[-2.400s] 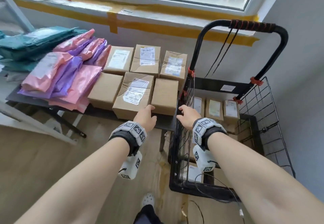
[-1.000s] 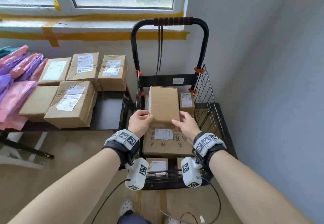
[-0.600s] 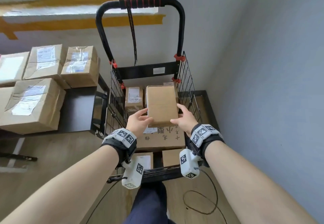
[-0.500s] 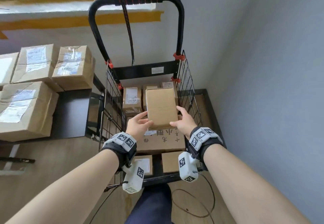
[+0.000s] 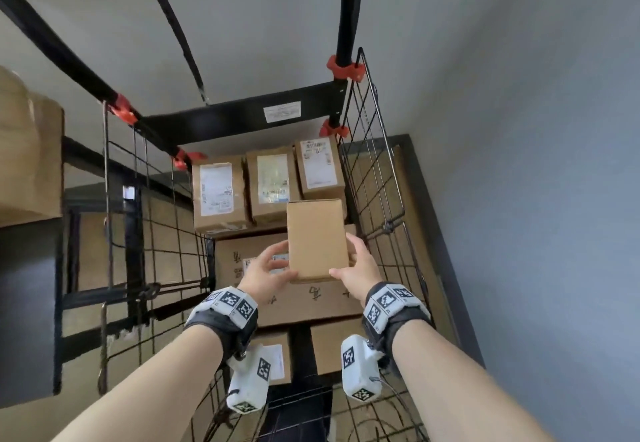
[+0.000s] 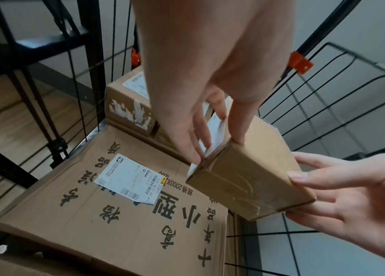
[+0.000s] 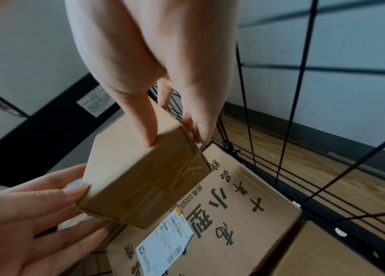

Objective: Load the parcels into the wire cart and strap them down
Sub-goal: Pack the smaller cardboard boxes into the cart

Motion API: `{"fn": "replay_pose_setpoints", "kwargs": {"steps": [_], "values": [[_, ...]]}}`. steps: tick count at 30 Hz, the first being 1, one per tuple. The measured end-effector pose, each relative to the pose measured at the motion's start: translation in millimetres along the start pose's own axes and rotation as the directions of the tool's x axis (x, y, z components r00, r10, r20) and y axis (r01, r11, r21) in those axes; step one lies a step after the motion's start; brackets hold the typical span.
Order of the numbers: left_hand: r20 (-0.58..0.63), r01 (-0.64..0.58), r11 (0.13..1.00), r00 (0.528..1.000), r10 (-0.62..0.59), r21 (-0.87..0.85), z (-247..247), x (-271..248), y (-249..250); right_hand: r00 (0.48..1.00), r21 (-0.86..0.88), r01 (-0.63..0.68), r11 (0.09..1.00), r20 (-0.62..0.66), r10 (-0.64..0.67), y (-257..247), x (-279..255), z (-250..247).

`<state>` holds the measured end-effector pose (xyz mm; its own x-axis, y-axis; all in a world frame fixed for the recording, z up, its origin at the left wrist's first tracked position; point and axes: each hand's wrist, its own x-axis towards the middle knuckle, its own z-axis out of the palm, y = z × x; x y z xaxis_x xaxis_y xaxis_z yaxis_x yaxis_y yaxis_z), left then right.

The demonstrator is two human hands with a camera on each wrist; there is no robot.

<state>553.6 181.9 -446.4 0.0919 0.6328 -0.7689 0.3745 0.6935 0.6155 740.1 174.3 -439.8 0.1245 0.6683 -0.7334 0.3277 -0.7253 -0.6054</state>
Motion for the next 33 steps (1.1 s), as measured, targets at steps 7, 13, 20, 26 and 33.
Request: {"fn": "replay_pose_setpoints", "kwargs": {"steps": [7,13,20,26,33], "values": [[0.061,0.054,0.994,0.997,-0.048,-0.093,19.6,73.4,-25.3,0.994,0.058,-0.099,0.993,-0.036,0.101,26.9,68.0,7.3],[0.078,0.044,0.988,0.996,-0.032,-0.151,33.5,103.4,-44.0,0.983,0.138,-0.112,0.984,-0.133,0.13,47.0,94.0,19.9],[0.133,0.001,0.995,0.991,0.012,-0.101,36.4,123.5,-47.4,0.967,0.212,-0.147,0.966,-0.176,0.185,56.3,104.8,21.0],[0.113,-0.011,0.997,0.993,0.019,-0.07,34.6,132.4,-50.0,0.97,0.166,-0.101,0.981,-0.203,0.134,53.4,117.6,20.3],[0.135,0.005,0.998,0.991,0.005,-0.068,35.1,127.7,-49.9,0.978,-0.062,-0.146,0.987,-0.163,0.134,52.2,121.2,15.7]]}}
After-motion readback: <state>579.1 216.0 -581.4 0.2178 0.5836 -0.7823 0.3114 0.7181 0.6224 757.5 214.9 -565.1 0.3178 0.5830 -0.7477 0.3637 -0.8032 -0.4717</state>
